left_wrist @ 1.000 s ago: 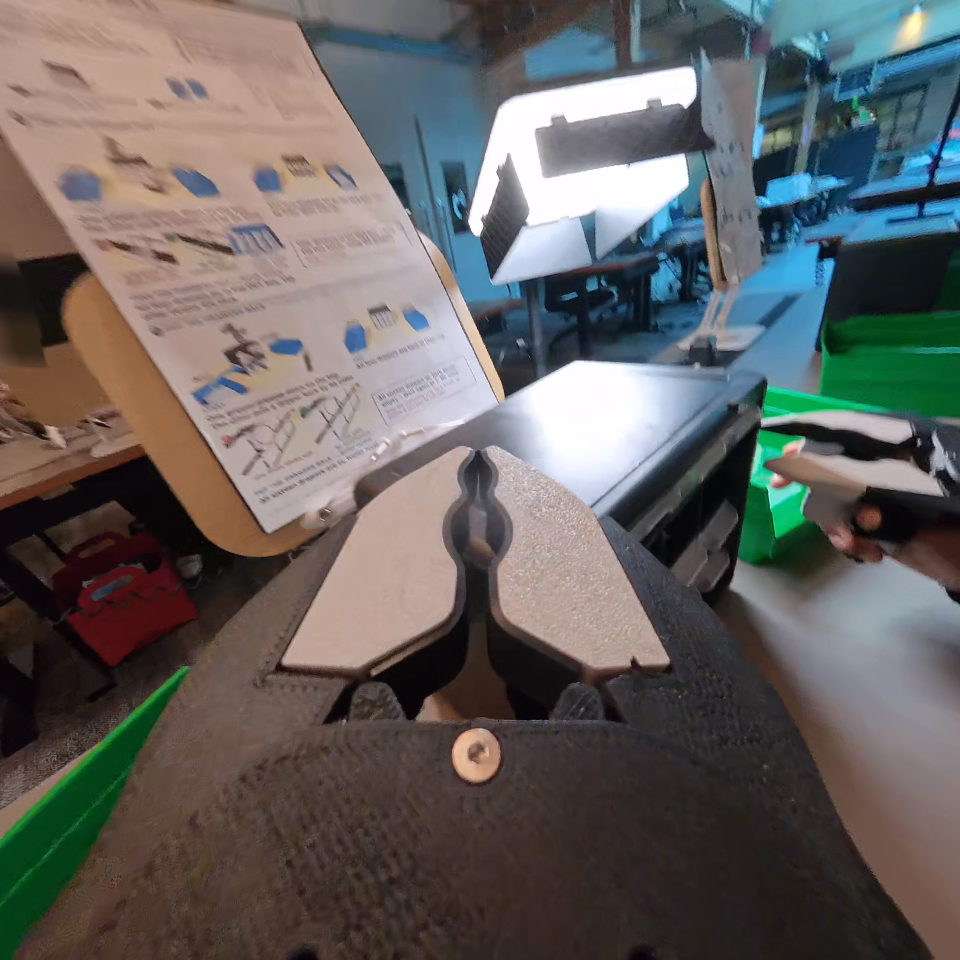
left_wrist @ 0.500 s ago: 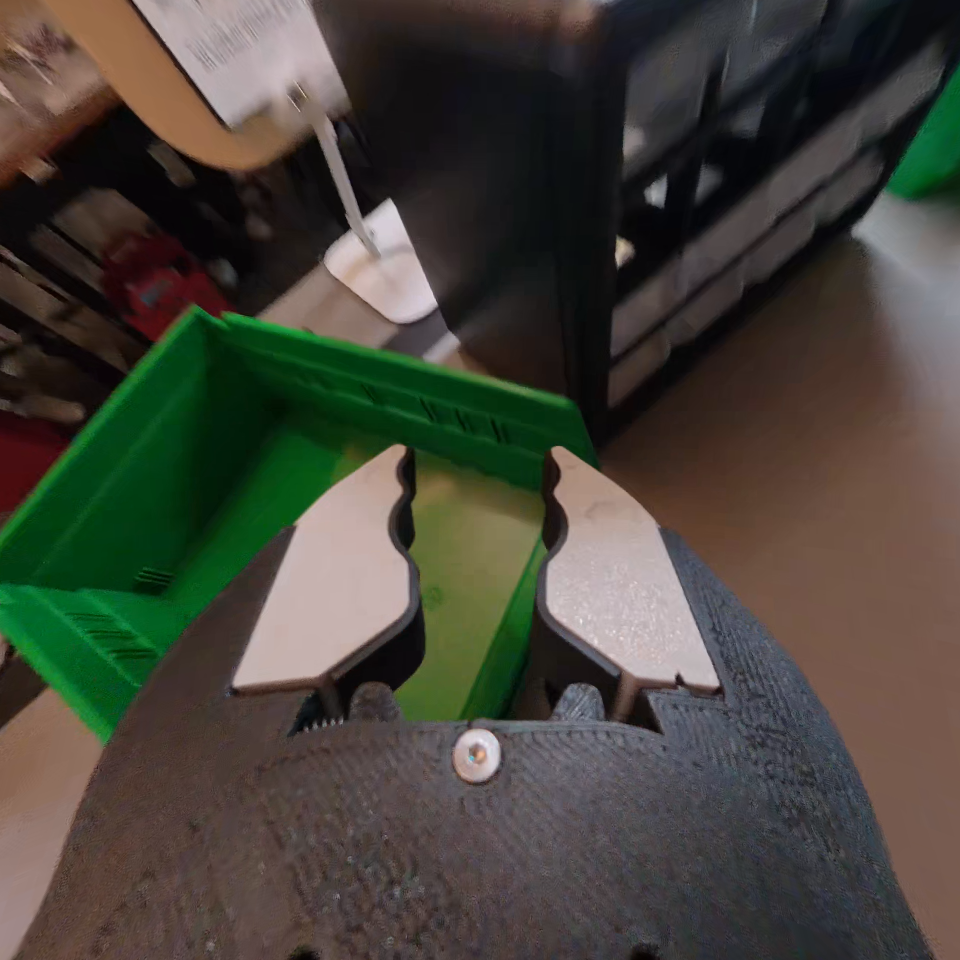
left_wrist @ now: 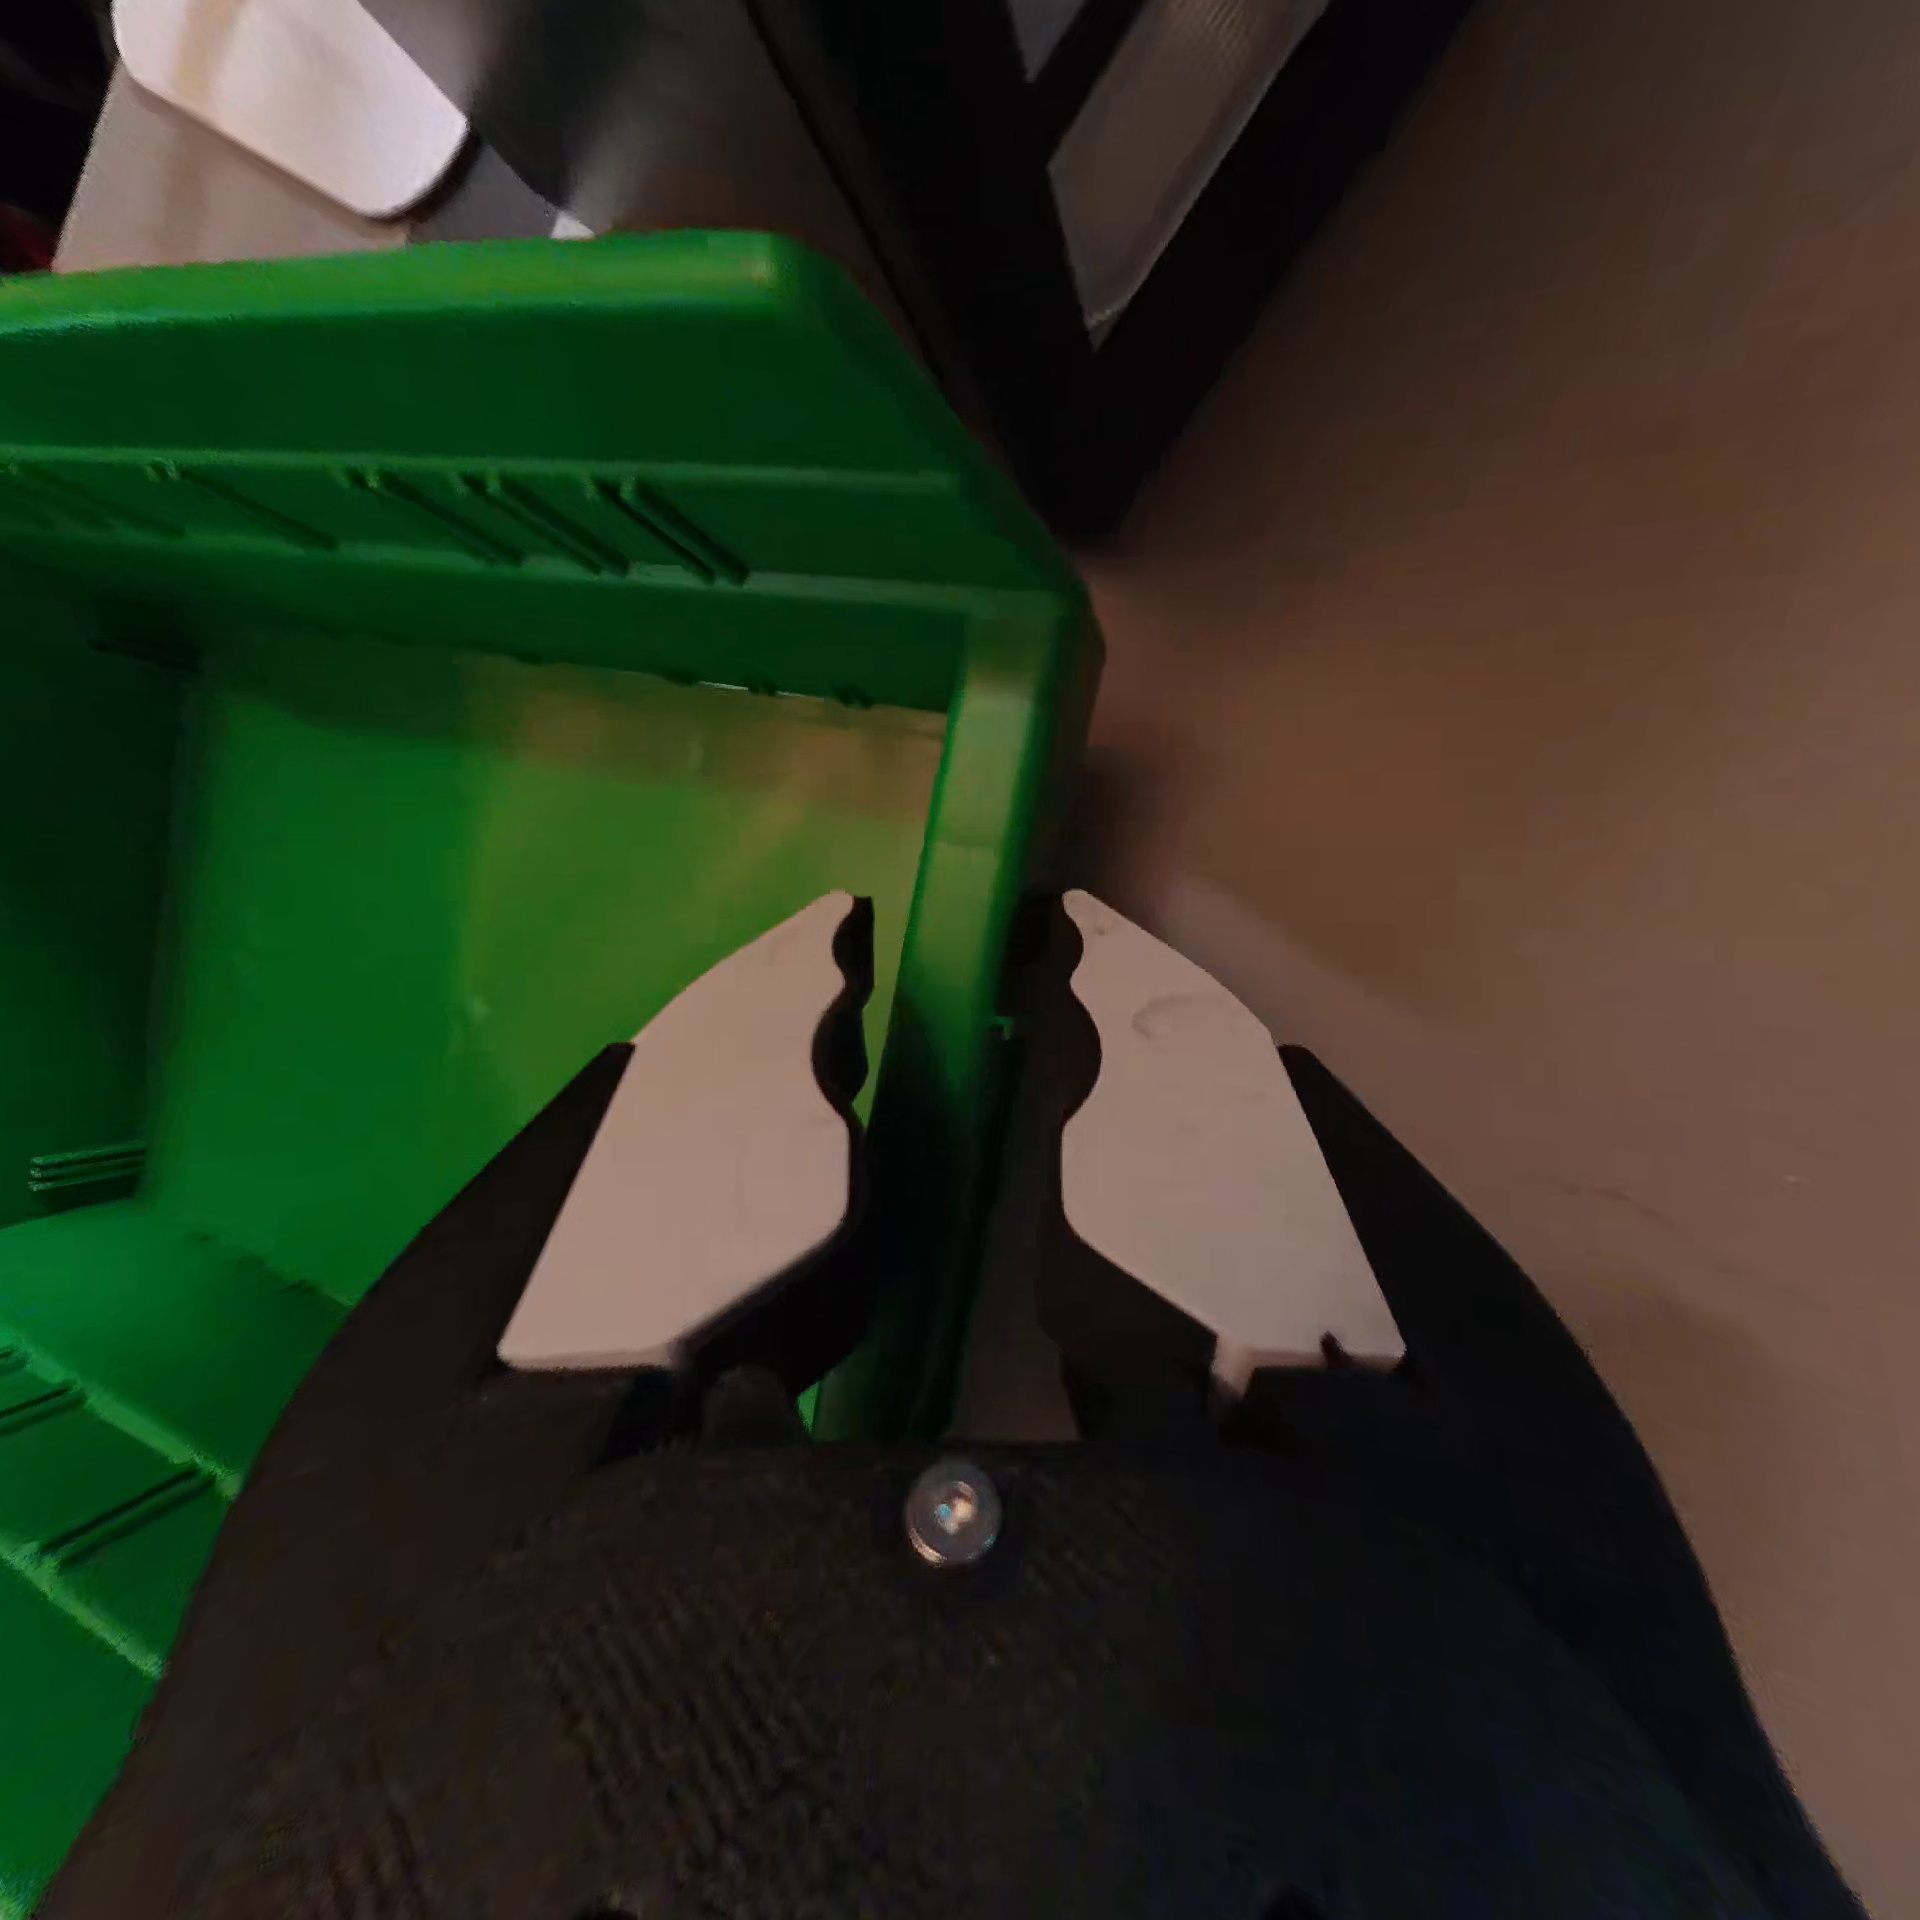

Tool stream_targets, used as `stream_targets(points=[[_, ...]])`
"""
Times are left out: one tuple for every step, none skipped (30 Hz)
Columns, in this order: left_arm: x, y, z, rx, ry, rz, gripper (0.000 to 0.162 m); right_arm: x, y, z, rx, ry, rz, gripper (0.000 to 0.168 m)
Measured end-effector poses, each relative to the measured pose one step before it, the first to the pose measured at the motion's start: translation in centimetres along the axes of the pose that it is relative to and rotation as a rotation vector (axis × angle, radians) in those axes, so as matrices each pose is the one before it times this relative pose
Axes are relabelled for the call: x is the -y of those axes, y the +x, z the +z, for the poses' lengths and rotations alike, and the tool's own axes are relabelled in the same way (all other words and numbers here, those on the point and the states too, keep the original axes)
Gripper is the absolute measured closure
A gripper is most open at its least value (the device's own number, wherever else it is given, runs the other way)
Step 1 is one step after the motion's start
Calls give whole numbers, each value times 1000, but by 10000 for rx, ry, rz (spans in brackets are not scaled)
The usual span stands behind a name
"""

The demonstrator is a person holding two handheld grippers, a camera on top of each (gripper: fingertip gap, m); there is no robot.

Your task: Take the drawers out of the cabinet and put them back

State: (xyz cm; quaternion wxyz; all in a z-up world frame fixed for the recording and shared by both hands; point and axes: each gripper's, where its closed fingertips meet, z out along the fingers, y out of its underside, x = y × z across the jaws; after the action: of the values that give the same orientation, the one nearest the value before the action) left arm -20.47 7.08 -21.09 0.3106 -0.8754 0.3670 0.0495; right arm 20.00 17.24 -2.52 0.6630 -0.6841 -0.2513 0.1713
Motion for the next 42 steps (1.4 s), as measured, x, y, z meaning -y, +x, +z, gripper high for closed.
stream_targets(points=[[20, 126, -12, 81, 64, 343, 133, -1596, -534, -199, 595, -1146, -636, 130], [6, 283, -110, 43, 43, 487, 136, -2194, -566, -78, 504, -1340, -613, 123], [-35, 399, -156, 8, -19, 437, 136, -2506, -866, 103, 579, -1352, -559, 116], [-4, 431, -166, -44, -11, 234, 136, -2555, -1108, 316, 602, -1271, -555, 112], [65, 486, -197, -135, 45, 77, 137, -2175, -625, 573, 156, -997, -596, 108], [87, 547, -203, -198, 63, 59, 137, -1721, -171, 706, -183, -729, -611, 106], [107, 605, -200, -217, 59, 97, 137, -1358, -179, 793, -129, -573, -436, 105], [146, 656, -184, -210, 57, 137, 137, -1000, -112, 840, -91, -415, -184, 106], [184, 695, -179, -203, 65, 190, 137, -725, 40, 849, -131, -285, -93, 110], [213, 701, -163, -190, 72, 223, 137, -469, -19, 805, -100, -137, -189, 119], [208, 624, -146, -143, 72, 236, 137, -145, 122, 577, -269, 26, -374, 124], [149, 467, -114, -42, 78, 256, 137, 164, -15, 103, -182, 71, -639, 130], [51, 219, -71, 96, 74, 242, 136, 64, -208, -64, 1, -205, -318, 134], [-25, 12, -39, 193, 88, 187, 136, 162, -270, -85, 44, -153, -208, 135], [-26, -52, -25, 208, 142, 127, 135, 293, -544, -218, 176, 28, -164, 135], [-8, -66, -56, 216, 148, 75, 135, 355, -755, -331, 280, 71, -60, 137], [-62, -75, -131, 243, 50, 67, 135, 372, -892, -383, 256, 63, -56, 137], [-90, -66, -214, 253, -70, 97, 134, 371, -984, -417, 178, 51, -146, 138], [6, -115, -311, 252, -108, 77, 132, 373, -1100, -475, 153, 27, -193, 139], [243, -92, -454, 189, -46, 0, 131, 438, -1204, -508, 156, 44, -166, 139], [565, -9, -580, 93, 93, -72, 129, 364, -1193, -504, 103, -53, -53, 140], [855, 9, -644, 73, 225, -104, 129, 414, -1181, -481, 41, 20, -185, 140], [1055, 52, -645, 86, 293, -87, 129, 351, -1148, -462, 10, -24, -266, 140], [1219, 185, -592, 48, 340, -50, 129, 204, -1048, -507, -18, -102, -282, 140], [1390, 420, -470, -41, 387, -57, 130, 194, -978, -523, 0, -101, -148, 140], [1505, 678, -288, -142, 424, -140, 131, 307, -932, -506, 4, -34, -63, 140], [1596, 993, -57, -281, 466, -233, 132, 307, -915, -475, 19, -3, -104, 140], [1608, 1384, 218, -451, 500, -284, 132, 226, -861, -439, 33, -5, -124, 140], [1483, 1517, 495, -486, 485, -312, 132, 134, -815, -434, 48, -32, -72, 140], [1291, 1383, 732, -392, 449, -351, 131, 155, -761, -456, 40, -4, -20, 140], [1165, 1363, 888, -442, 475, -479, 128, 346, -717, -560, 19, 171, 19, 140], [1097, 1377, 937, -581, 564, -759, 125, 827, -565, -901, -25, 575, 159, 143], [987, 1181, 920, -627, 627, -1085, 123, 1355, -552, -1382, 121, 1010, 420, 144], [754, 958, 844, -620, 589, -1258, 120, 1714, -609, -1793, 327, 1310, 719, 144], [504, 615, 767, -471, 488, -1193, 118, 1674, 8, -1962, -23, 1338, 841, 144], [318, 201, 683, -189, 404, -904, 115, 1241, 1076, -2002, -698, 1133, 870, 144], [248, -107, 639, 92, 346, -537, 113, 546, 2115, -1961, -1260, 814, 935, 144], [258, -316, 663, 319, 290, -219, 111, -122, 2860, -1776, -1569, 534, 968, 141], [224, -326, 730, 410, 223, 23, 109, -766, 3370, -1471, -1800, 255, 858, 135], [136, -334, 839, 458, 152, 170, 107, -1258, 3028, -943, -1533, 6, 628, 127], [-2, -381, 910, 494, 91, 207, 105, -1538, 1755, -367, -764, -168, 516, 120], [-199, -237, 971, 383, 11, 130, 109, -1628, 437, 80, -52, -334, 635, 113]])
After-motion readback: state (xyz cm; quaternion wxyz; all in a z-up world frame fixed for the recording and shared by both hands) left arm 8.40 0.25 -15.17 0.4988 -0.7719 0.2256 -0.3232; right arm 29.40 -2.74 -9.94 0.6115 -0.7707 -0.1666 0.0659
